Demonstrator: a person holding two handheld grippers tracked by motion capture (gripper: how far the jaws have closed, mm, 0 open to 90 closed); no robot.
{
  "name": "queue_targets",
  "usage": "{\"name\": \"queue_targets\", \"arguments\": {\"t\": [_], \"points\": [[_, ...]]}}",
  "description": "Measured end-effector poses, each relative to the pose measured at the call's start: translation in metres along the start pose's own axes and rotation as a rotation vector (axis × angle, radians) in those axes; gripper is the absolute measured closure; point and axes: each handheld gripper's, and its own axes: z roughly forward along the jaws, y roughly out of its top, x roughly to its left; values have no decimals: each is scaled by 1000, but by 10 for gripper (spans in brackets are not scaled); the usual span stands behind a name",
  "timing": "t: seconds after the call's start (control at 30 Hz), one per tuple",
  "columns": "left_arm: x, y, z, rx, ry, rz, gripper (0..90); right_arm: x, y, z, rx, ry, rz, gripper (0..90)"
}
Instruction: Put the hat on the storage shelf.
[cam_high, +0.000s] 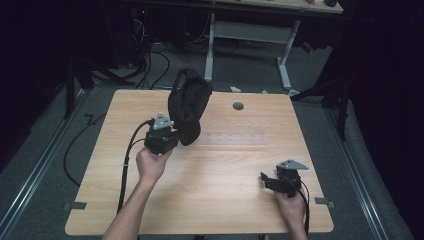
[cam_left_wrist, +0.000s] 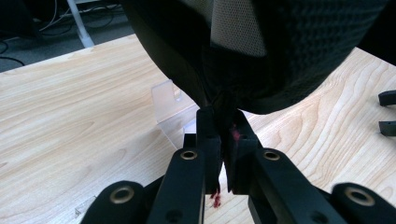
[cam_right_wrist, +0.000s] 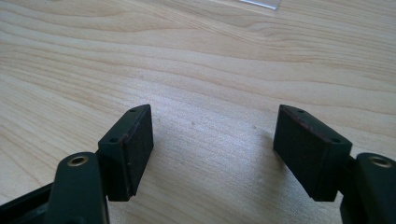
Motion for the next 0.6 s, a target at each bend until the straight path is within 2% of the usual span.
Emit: {"name": "queue_targets", "arguments": {"t": [0.17,0.43,0.6], "points": [[2,-4,1,8,1,4,856,0,0,0,0,0,0,288],[6,-10,3,11,0,-22,855,0,0,0,0,-1,2,288],[7,-13,5,23,1,-16,854,0,0,0,1,1,2,288]]}}
